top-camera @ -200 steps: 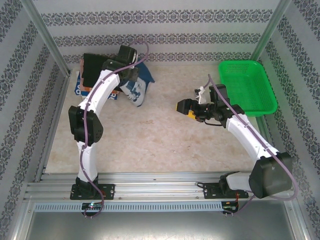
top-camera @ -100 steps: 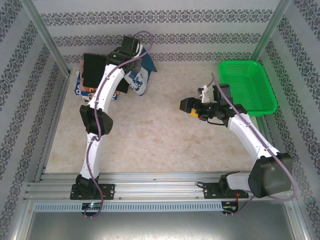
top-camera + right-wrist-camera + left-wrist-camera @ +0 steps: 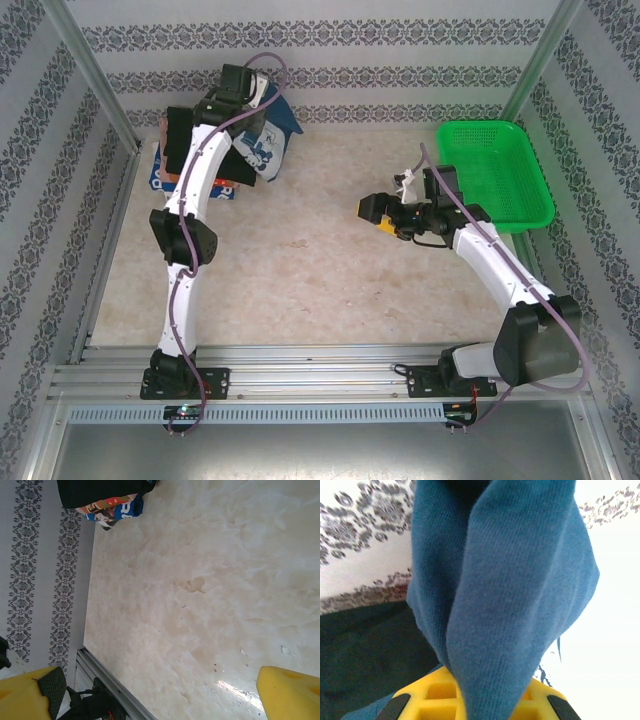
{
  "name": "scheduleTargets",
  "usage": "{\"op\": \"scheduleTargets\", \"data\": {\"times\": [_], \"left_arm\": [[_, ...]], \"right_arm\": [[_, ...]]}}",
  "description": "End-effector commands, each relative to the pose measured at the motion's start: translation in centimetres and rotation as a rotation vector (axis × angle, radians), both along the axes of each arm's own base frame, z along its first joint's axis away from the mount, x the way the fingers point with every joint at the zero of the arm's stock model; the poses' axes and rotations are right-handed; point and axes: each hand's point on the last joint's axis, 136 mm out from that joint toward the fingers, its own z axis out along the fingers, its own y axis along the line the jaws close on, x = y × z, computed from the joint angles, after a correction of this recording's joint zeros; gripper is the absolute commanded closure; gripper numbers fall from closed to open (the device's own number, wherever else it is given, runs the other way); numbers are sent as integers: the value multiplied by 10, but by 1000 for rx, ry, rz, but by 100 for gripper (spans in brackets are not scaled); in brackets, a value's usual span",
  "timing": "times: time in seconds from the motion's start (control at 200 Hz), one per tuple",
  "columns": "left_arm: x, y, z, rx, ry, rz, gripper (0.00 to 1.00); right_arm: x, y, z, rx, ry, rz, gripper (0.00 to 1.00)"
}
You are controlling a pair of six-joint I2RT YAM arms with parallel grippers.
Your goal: Fold and stack the t-shirts
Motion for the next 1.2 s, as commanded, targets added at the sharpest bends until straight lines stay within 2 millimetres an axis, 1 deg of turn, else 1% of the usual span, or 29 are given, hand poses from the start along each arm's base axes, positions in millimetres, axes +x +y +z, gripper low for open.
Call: {"op": "scheduleTargets", "data": {"times": [0.0, 0.04, 0.09, 0.13, 0.32, 0.405, 0.52, 0.619, 0.719, 0.734, 0.744, 0.774, 0.779, 0.789, 0.804, 0.824, 0.899, 0.904, 0.914, 0.924, 0.954, 0.989, 1.024, 1.134, 1.194], "left_arm": [[23, 17, 41, 2, -168, -13, 100], [24, 27, 40, -6, -166, 1, 100], [23, 39, 34, -15, -144, 21, 100], [23, 50, 26, -19, -118, 39, 100], [17, 92, -13, -52, -8, 96, 100], [14, 103, -33, -80, 43, 111, 100], [9, 127, -59, -114, 104, 161, 100], [4, 149, -75, -135, 139, 204, 100], [1, 168, -87, -194, 158, 239, 100], [0, 172, -87, -203, 159, 249, 98], [-1, 174, -88, -209, 159, 257, 94], [-1, 178, -88, -228, 159, 269, 76], [-1, 180, -88, -231, 158, 272, 74], [-1, 181, -89, -238, 159, 276, 67], [-1, 182, -89, -249, 157, 277, 60], [-1, 185, -89, -265, 156, 283, 55], [1, 195, -82, -319, 128, 315, 42], [1, 196, -82, -323, 126, 318, 40], [2, 197, -80, -331, 120, 323, 30], [3, 198, -78, -340, 114, 328, 23], [5, 201, -72, -371, 95, 338, 12], [7, 203, -63, -399, 73, 345, 3], [9, 204, -55, -417, 52, 350, 0], [11, 211, -31, -428, -7, 389, 0], [12, 220, -20, -425, -39, 433, 0]], "right_arm": [[4, 1, 14, 19, -29, 17, 2], [4, 1, 13, 16, -21, 20, 2], [4, 1, 13, 17, -16, 21, 2], [3, 1, 13, 18, -15, 20, 2], [2, 4, 11, 18, -1, 18, 2], [3, 5, 13, 17, 2, 18, 2], [4, 6, 17, 6, -2, 23, 2], [4, 9, 18, 2, 0, 29, 2], [4, 12, 17, -5, 5, 39, 2], [4, 13, 16, -5, 8, 39, 2], [3, 14, 16, -5, 10, 41, 2], [4, 15, 16, -7, 10, 43, 2], [4, 15, 15, -7, 11, 43, 2], [4, 15, 15, -8, 12, 43, 2], [4, 16, 15, -9, 12, 44, 2], [4, 17, 15, -10, 14, 47, 2], [4, 21, 13, -14, 18, 56, 2], [4, 21, 13, -14, 18, 56, 2], [4, 22, 13, -14, 19, 57, 2], [4, 22, 12, -16, 21, 60, 2], [4, 24, 13, -17, 20, 62, 2], [3, 25, 12, -23, 20, 65, 2], [3, 27, 14, -23, 16, 69, 2], [4, 30, 18, -26, 7, 73, 2], [4, 31, 20, -25, 4, 76, 2]]}}
